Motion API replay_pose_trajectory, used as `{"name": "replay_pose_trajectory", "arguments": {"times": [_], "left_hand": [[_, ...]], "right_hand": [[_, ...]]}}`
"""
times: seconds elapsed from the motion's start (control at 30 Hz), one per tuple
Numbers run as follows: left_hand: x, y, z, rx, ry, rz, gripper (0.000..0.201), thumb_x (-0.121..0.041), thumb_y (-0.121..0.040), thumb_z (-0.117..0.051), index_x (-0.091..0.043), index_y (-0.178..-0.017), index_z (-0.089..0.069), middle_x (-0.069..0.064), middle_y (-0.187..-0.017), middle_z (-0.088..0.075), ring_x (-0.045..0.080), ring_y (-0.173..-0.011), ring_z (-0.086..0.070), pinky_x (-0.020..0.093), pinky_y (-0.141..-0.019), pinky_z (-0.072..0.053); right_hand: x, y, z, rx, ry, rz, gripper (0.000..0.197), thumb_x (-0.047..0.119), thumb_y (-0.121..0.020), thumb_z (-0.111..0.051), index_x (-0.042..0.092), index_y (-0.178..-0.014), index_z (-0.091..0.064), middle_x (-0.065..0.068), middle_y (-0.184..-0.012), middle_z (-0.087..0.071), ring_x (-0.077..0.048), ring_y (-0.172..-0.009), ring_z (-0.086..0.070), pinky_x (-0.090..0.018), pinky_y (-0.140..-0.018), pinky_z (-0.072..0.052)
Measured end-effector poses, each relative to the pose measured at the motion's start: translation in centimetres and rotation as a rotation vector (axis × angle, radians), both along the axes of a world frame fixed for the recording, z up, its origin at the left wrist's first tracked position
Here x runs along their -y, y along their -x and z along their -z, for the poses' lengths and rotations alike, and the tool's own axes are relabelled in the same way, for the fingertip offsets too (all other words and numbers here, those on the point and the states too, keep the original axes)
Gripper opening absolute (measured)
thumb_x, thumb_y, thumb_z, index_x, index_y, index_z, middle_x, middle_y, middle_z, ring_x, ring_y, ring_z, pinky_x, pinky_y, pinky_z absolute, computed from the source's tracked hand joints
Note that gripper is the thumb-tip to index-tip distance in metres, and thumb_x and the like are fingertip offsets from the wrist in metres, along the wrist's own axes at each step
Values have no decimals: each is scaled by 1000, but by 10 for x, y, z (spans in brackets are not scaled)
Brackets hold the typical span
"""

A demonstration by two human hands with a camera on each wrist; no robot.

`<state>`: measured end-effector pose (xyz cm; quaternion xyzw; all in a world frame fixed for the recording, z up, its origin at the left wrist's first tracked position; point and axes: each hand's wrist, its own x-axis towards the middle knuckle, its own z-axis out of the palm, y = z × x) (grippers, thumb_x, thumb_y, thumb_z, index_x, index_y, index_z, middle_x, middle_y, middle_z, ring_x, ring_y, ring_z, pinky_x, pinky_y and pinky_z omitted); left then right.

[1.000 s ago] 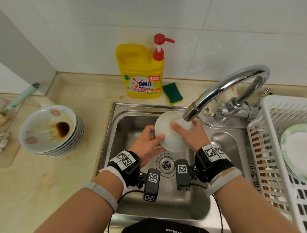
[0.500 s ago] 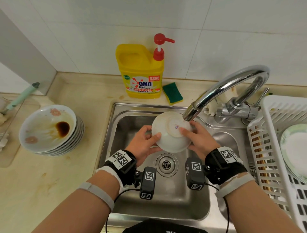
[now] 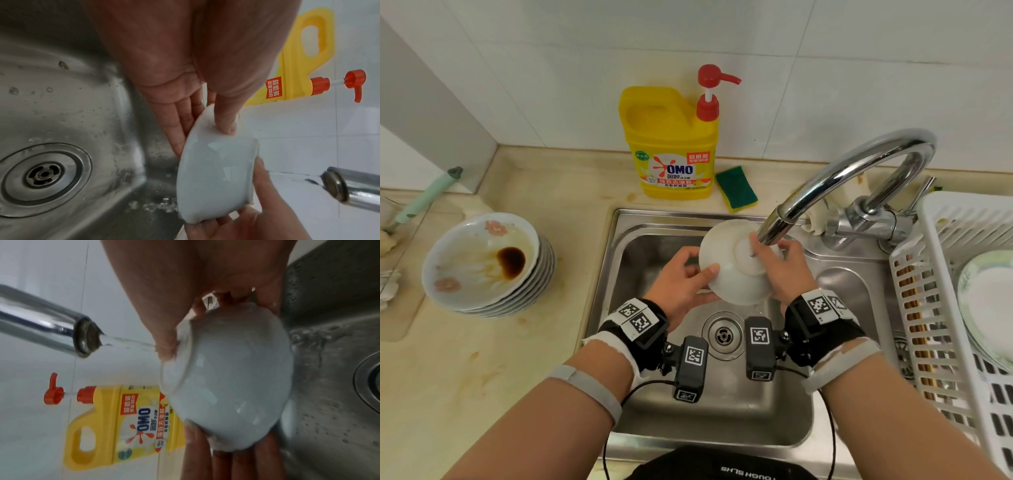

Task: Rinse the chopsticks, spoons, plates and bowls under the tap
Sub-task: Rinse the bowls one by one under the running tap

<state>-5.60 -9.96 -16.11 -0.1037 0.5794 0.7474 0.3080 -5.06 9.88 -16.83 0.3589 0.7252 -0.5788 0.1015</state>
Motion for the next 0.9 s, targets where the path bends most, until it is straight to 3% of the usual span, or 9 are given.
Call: {"name": "replay_pose_trajectory", "arguments": {"times": [0.1,0.2,0.27,0.4,0.47,0.67,0.8,0.9], "left_hand": [[2,4,-1,-7,7,-19,40,-11,-97,-66,-10,-133,-51,17,-113,-70,28,-98,-73,42,-82,-62],[5,6,0,-7,8,-32,41,-12,-97,-66,-10,-135,-50,16,-112,-69,28,-99,-72,42,-84,-61],[6,8,-1,-13,17,-36,41,-12,-97,-66,-10,-135,-51,15,-112,-69,28,-99,-72,42,-84,-61],[6,10,-2,-35,36,-16,41,-10,-97,-66,-10,-135,-50,15,-113,-69,30,-103,-71,43,-84,-61],[5,11,-2,-44,39,-1,43,-10,-97,-66,-12,-136,-49,17,-114,-69,31,-105,-71,44,-86,-61],[1,10,-4,-56,42,37,42,-12,-97,-66,-11,-135,-49,14,-108,-70,27,-99,-72,48,-91,-60],[3,11,-3,-48,62,16,41,-14,-97,-67,-10,-134,-50,15,-111,-71,27,-99,-72,47,-89,-60],[6,11,-3,-50,80,20,42,-14,-96,-67,-10,-135,-50,17,-113,-70,28,-100,-72,46,-88,-61]], "right_hand": [[-8,-3,2,-43,88,-18,86,75,-56,-72,37,-129,-51,4,-135,-59,-22,-120,-60,-53,-102,-52],[-8,-7,-7,-124,195,-70,93,63,-56,-84,28,-136,-52,1,-129,-64,-21,-115,-66,-52,-95,-57],[-6,-8,-7,-143,155,-145,103,60,-54,-92,26,-141,-48,2,-132,-64,-19,-118,-65,-51,-95,-57],[-1,-3,3,-102,-15,-146,129,77,-37,-90,28,-145,-40,5,-135,-59,-19,-122,-61,-48,-100,-55],[3,0,-1,-90,-76,-108,132,85,-33,-84,26,-142,-38,2,-135,-57,-21,-120,-60,-48,-100,-54],[9,11,-13,-26,-73,62,109,85,-39,-67,26,-128,-44,-4,-125,-57,-27,-114,-60,-50,-99,-53],[-5,4,-3,-36,72,-5,94,75,-51,-71,33,-132,-49,0,-134,-60,-24,-120,-61,-54,-101,-52],[-7,-6,-8,-99,199,-44,83,57,-66,-79,26,-138,-52,-1,-133,-63,-23,-118,-64,-57,-95,-56]]}}
